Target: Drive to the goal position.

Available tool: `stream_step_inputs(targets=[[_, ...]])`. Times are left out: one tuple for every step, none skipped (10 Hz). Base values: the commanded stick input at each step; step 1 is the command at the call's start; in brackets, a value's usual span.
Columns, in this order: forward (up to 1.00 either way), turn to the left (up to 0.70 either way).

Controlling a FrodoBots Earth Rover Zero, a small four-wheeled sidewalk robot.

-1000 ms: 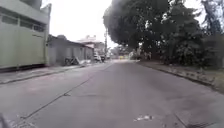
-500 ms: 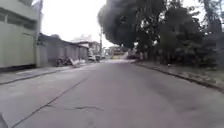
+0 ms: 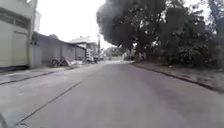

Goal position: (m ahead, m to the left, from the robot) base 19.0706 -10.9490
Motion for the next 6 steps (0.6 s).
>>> stream_step_inputs(targets=[[0.85,0.00],[0.85,0.00],[0.85,0.00],[0.85,0.00],[0.85,0.00],[0.85,0.00]])
